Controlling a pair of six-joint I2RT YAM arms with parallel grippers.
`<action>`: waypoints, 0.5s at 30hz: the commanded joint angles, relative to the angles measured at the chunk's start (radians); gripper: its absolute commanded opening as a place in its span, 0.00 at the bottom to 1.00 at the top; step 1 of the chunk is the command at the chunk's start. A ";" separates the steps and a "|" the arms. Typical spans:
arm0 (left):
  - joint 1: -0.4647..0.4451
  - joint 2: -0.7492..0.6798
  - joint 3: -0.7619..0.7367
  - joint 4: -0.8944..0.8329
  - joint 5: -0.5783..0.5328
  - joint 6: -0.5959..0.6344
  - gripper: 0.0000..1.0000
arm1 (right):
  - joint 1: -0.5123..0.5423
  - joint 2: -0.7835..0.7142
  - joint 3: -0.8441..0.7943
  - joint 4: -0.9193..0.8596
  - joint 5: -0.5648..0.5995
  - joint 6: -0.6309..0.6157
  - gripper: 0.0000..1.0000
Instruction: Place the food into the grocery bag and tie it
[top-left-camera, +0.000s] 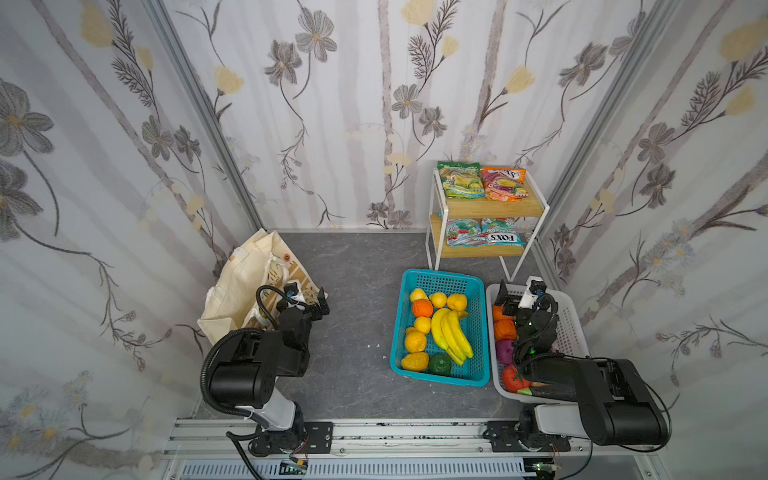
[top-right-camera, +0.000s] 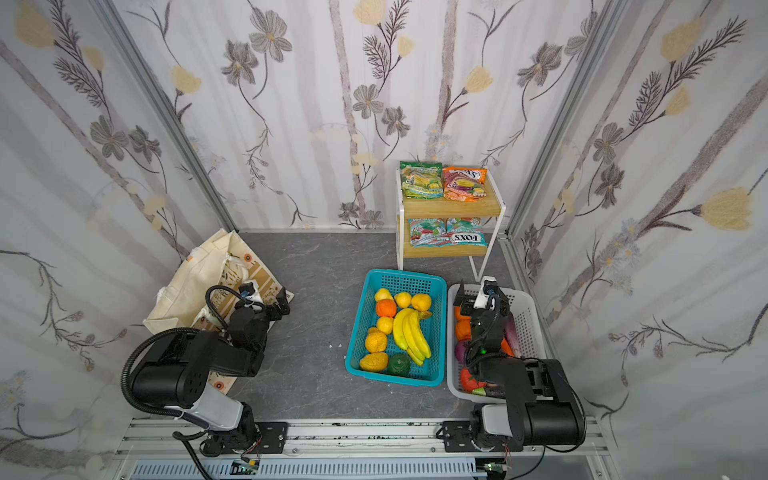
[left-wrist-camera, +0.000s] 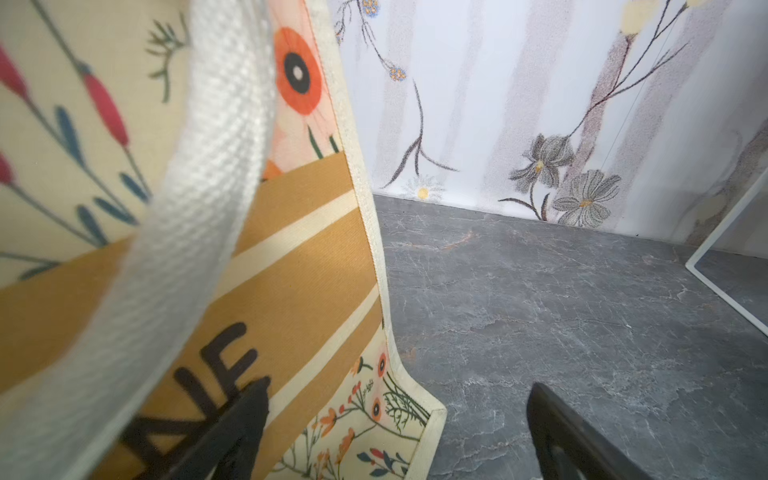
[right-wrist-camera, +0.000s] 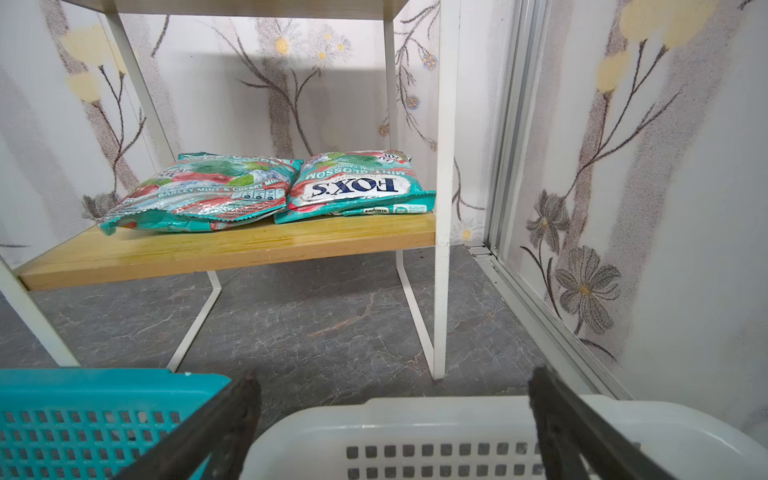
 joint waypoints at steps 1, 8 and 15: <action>0.002 0.002 0.004 0.042 -0.007 0.008 1.00 | -0.001 -0.003 0.003 0.036 -0.017 0.002 1.00; 0.002 0.002 0.005 0.043 -0.006 0.008 1.00 | -0.001 -0.001 0.003 0.037 -0.017 0.003 1.00; 0.001 0.002 0.004 0.042 -0.006 0.008 1.00 | -0.001 -0.002 0.003 0.037 -0.018 0.002 1.00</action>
